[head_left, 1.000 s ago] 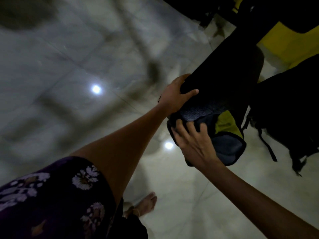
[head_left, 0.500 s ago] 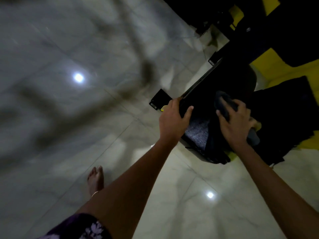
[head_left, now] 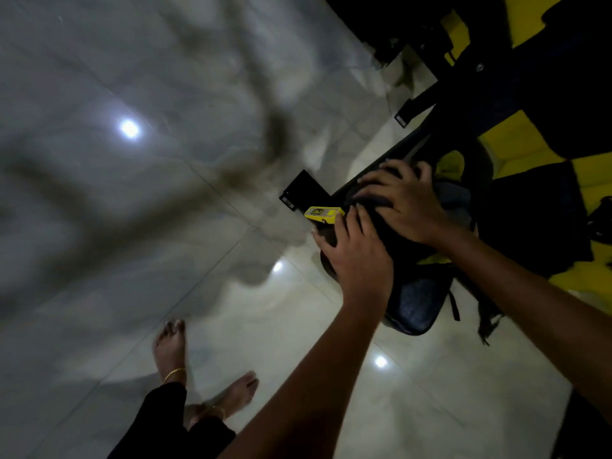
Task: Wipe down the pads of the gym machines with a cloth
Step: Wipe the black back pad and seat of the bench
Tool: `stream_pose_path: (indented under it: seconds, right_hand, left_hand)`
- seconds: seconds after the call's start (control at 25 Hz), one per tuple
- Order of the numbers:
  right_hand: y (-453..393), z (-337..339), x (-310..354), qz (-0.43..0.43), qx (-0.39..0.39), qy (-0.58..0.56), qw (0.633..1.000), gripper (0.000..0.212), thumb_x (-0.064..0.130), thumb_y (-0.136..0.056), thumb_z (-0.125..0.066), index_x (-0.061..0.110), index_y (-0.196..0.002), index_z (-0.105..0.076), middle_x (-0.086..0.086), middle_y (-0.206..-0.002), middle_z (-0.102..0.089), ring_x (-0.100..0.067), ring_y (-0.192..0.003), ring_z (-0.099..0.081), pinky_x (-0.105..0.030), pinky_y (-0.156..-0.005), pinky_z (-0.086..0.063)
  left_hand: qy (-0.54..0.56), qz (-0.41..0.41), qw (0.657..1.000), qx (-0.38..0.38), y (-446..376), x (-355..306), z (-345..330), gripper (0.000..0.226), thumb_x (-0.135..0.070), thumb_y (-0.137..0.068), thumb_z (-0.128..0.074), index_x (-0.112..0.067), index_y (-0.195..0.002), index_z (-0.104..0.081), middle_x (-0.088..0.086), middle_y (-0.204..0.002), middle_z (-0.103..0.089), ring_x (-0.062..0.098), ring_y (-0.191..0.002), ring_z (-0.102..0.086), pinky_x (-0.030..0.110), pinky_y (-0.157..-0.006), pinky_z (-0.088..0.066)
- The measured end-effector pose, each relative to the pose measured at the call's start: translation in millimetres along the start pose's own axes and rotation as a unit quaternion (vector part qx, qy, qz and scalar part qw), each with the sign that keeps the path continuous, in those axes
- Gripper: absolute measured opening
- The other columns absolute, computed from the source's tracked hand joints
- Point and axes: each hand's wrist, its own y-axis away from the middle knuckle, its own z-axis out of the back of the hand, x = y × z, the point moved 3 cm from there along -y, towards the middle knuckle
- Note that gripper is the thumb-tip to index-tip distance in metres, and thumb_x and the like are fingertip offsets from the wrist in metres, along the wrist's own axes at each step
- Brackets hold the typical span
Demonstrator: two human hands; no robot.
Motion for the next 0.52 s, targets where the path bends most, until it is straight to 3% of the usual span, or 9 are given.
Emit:
stream_pose_path:
  seconds: [0.08,0.2,0.4,0.44,0.52]
  right_hand:
    - [-11,11,-20,0.038,0.037,0.009,0.999,0.045,0.039,-0.078,-0.035,0.036,-0.110,-0.066,0.007,-0.123,-0.061,-0.025,-0.119,-0.042,-0.040,-0.092,-0.017]
    - [-24,17,-54,-0.070,0.056,0.023,0.996,0.049,0.045,-0.075,-0.035,0.037,-0.111,-0.066,0.008,-0.124,-0.059,-0.024,-0.122,-0.039,-0.044,-0.096,-0.018]
    - [-15,7,-20,0.159,0.063,-0.021,0.985,0.050,0.044,-0.070,-0.039,0.026,-0.107,-0.068,0.005,-0.110,-0.066,-0.024,-0.110,-0.049,-0.043,-0.093,-0.018]
    - [-20,8,-36,0.163,0.064,-0.014,0.985,0.052,0.044,-0.071,-0.038,0.025,-0.108,-0.068,0.004,-0.110,-0.065,-0.023,-0.110,-0.049,-0.042,-0.094,-0.016]
    - [-39,13,-79,0.080,0.073,-0.004,0.994,0.058,0.050,-0.070,-0.032,0.024,-0.108,-0.067,0.001,-0.111,-0.066,-0.024,-0.109,-0.051,-0.045,-0.100,-0.014]
  left_hand:
    - [0.017,-0.015,0.999,-0.041,1,2,-1,0.046,-0.027,-0.088,-0.034,-0.011,-0.121,-0.062,0.002,-0.115,-0.066,0.022,-0.108,-0.061,0.061,-0.097,-0.039]
    - [0.035,-0.053,0.996,-0.057,2,8,-3,0.045,-0.028,-0.090,-0.038,-0.009,-0.123,-0.061,0.006,-0.114,-0.066,0.023,-0.102,-0.061,0.052,-0.096,-0.046]
    - [0.060,-0.076,0.992,-0.076,3,14,-12,0.044,-0.027,-0.091,-0.040,-0.004,-0.123,-0.060,0.011,-0.116,-0.065,0.025,-0.101,-0.060,0.035,-0.088,-0.047]
    - [0.052,-0.086,0.991,-0.088,5,15,-11,0.045,-0.027,-0.090,-0.040,-0.004,-0.123,-0.060,0.011,-0.116,-0.065,0.024,-0.101,-0.059,0.034,-0.088,-0.045]
    - [0.045,-0.107,0.987,-0.108,4,14,-12,0.045,-0.025,-0.089,-0.041,-0.003,-0.124,-0.059,0.011,-0.117,-0.065,0.024,-0.101,-0.057,0.032,-0.088,-0.042]
